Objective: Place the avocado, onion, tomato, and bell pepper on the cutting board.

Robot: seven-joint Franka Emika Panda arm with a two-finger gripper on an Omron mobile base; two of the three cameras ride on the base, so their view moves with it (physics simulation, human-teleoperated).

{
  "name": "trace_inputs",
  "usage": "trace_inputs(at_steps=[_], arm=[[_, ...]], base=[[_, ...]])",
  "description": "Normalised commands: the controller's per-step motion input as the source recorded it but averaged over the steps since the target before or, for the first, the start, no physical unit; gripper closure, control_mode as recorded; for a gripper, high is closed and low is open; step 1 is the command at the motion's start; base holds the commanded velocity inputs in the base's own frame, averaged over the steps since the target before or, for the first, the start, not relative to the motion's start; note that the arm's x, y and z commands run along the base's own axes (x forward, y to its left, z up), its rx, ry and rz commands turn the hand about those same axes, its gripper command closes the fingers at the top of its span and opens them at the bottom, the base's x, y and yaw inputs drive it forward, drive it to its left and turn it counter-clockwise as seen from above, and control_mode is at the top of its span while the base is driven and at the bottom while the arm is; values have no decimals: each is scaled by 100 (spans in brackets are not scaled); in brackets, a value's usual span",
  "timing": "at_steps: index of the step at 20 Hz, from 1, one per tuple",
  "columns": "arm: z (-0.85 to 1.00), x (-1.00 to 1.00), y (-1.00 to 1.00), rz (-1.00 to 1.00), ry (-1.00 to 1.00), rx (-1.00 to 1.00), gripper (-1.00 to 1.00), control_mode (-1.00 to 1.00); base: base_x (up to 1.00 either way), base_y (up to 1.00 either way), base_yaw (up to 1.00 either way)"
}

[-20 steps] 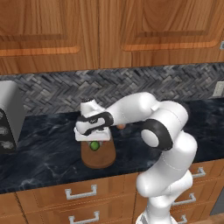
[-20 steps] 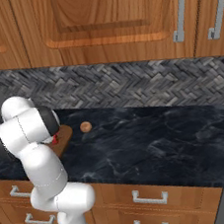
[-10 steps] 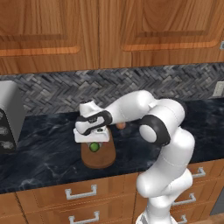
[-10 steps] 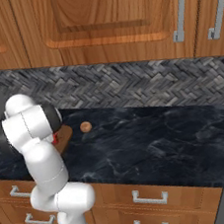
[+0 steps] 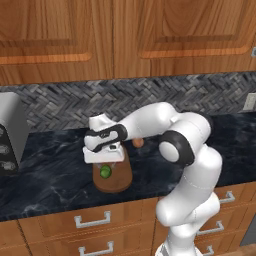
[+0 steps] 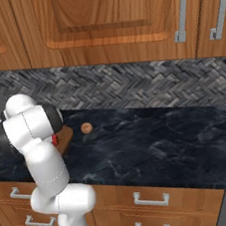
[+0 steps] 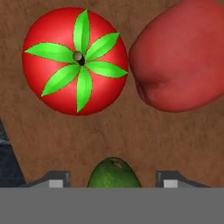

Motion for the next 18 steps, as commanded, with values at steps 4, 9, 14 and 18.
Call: trace_inputs(at_steps=[4, 9, 14, 18], arm=[[37, -24, -2, 0, 0, 0, -100, -100], [66, -39, -12, 0, -2, 0, -100, -100], [50, -50, -37, 0, -11, 0, -100, -100], [29, -49, -51, 0, -11, 0, -100, -100]], base=[[0, 0, 0], [0, 0, 0], [0, 0, 0], [0, 0, 0]])
